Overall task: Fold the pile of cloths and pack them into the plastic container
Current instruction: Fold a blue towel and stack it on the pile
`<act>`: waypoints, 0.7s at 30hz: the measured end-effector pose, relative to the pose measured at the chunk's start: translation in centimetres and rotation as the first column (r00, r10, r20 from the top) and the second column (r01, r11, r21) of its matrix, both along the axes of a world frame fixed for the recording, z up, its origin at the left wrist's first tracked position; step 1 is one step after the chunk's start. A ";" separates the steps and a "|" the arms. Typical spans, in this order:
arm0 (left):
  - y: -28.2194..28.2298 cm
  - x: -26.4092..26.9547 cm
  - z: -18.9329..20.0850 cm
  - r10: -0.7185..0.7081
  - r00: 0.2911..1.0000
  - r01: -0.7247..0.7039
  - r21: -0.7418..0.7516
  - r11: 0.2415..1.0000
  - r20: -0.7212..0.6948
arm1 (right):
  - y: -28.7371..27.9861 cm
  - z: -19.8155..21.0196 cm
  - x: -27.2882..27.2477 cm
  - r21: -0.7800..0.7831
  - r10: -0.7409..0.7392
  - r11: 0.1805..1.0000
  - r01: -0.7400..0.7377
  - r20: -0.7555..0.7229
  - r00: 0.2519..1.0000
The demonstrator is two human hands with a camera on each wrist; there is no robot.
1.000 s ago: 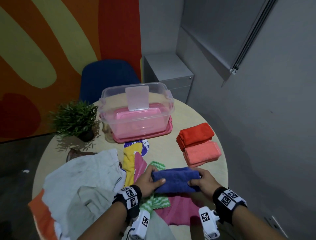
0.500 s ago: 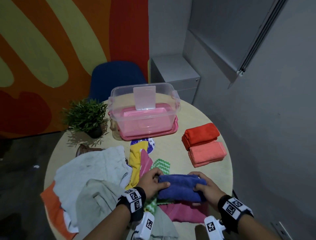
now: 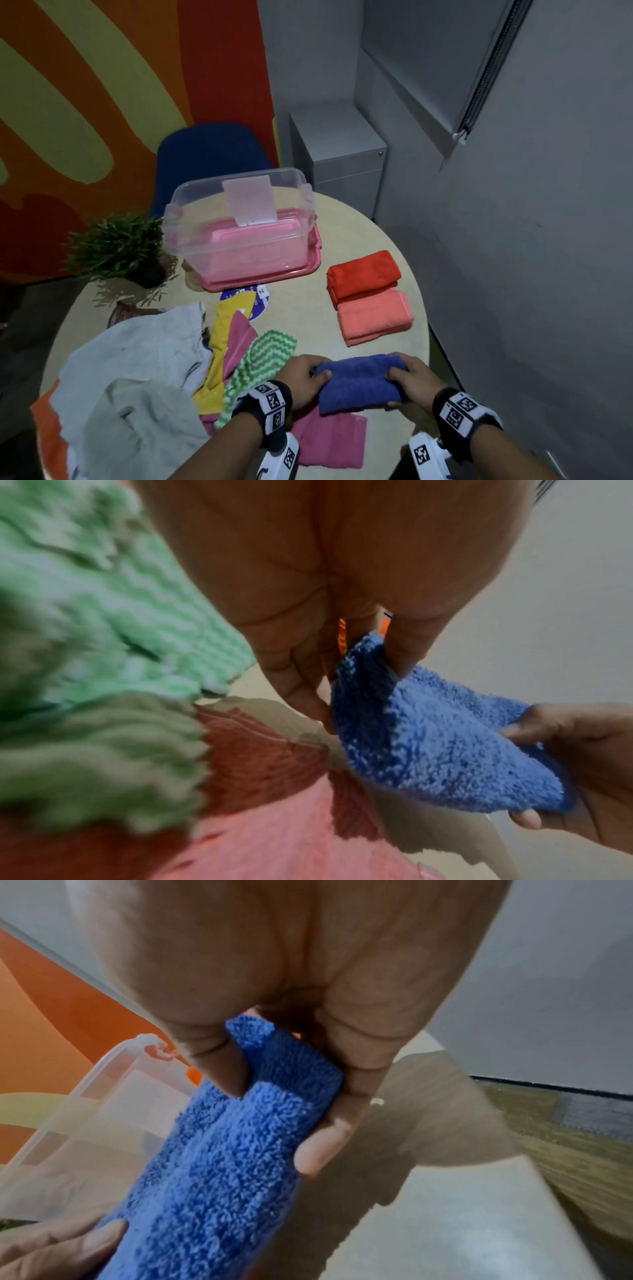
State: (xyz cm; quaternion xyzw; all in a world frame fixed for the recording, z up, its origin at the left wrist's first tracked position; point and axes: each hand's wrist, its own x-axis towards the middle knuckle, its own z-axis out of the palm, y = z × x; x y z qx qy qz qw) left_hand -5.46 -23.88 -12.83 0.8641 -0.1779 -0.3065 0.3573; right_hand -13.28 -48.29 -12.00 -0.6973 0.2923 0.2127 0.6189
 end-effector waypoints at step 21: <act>-9.0 6.4 1.9 0.559 0.828 -0.557 -0.189 0.809 -0.047 | -9.3 0.7 10.9 -0.357 0.057 0.934 0.028 0.225 0.973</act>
